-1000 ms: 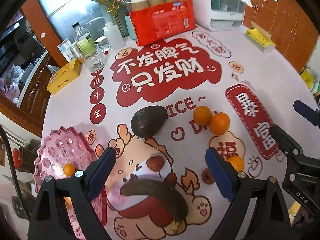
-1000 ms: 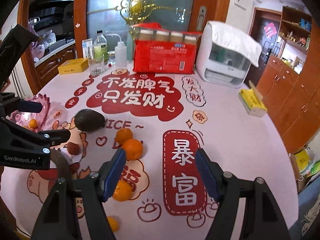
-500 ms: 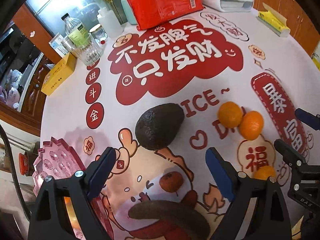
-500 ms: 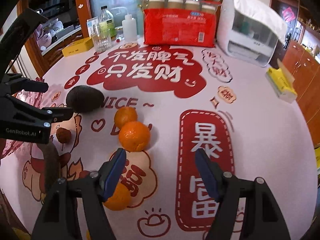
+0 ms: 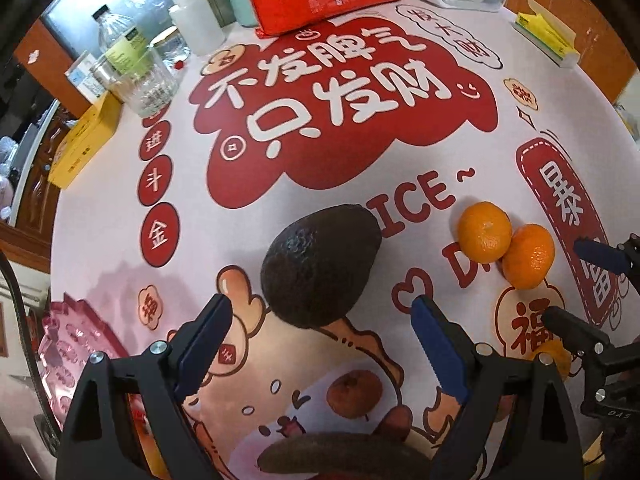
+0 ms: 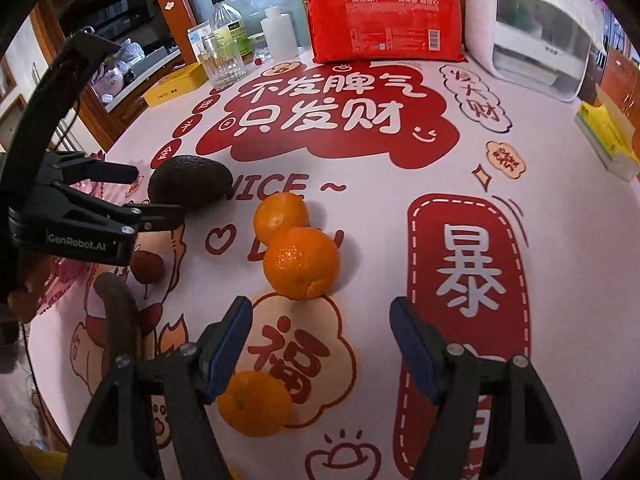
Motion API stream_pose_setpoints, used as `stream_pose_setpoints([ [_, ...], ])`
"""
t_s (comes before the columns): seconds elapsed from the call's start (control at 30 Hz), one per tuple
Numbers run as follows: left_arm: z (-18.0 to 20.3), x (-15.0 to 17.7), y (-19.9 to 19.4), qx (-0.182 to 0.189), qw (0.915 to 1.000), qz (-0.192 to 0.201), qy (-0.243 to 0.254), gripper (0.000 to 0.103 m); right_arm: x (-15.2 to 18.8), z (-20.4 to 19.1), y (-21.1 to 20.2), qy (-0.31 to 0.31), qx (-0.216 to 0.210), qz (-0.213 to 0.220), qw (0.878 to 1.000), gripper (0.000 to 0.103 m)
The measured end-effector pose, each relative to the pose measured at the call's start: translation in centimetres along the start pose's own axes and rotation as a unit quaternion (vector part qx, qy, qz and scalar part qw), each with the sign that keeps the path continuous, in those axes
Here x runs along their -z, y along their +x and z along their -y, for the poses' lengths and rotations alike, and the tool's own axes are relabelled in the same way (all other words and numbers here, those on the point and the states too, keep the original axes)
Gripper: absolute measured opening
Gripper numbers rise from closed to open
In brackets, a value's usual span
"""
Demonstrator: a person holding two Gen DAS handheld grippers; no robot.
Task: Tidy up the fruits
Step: 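Move both tools back toward the avocado and remaining mandarins, then grasp the dark avocado with the left tool while the right tool grasps a mandarin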
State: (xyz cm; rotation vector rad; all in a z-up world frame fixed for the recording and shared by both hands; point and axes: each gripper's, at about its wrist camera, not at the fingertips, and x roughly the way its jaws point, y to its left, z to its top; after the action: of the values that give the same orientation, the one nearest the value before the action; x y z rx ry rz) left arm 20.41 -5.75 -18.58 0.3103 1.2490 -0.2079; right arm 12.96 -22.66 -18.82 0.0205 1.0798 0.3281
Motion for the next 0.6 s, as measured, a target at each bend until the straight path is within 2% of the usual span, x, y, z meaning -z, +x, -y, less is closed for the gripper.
stream_pose_setpoints([
  [0.13,-0.1,-0.5,1.3,0.003,0.9999,-0.007,0.008,0.09,-0.2,0.3,0.5,0.011,-0.015,-0.004,1.0,0.071],
  [0.3,-0.8,-1.0,2.4,0.018,0.9998,-0.012,-0.006,0.09,-0.6,0.4,1.0,0.018,-0.025,-0.004,1.0,0.071],
  [0.47,-1.2,-1.4,3.2,0.03,0.9993,-0.014,-0.018,0.083,-1.2,0.2,1.5,0.016,-0.02,-0.002,1.0,0.071],
  [0.53,-1.5,-1.5,3.5,0.036,0.9989,-0.016,-0.026,0.079,-1.5,-0.2,1.8,0.007,-0.009,0.0,1.0,0.065],
  [0.6,-1.6,-1.6,3.8,0.044,0.9984,-0.02,-0.03,0.071,-1.7,-0.5,2.1,-0.001,-0.007,-0.004,1.0,0.053],
])
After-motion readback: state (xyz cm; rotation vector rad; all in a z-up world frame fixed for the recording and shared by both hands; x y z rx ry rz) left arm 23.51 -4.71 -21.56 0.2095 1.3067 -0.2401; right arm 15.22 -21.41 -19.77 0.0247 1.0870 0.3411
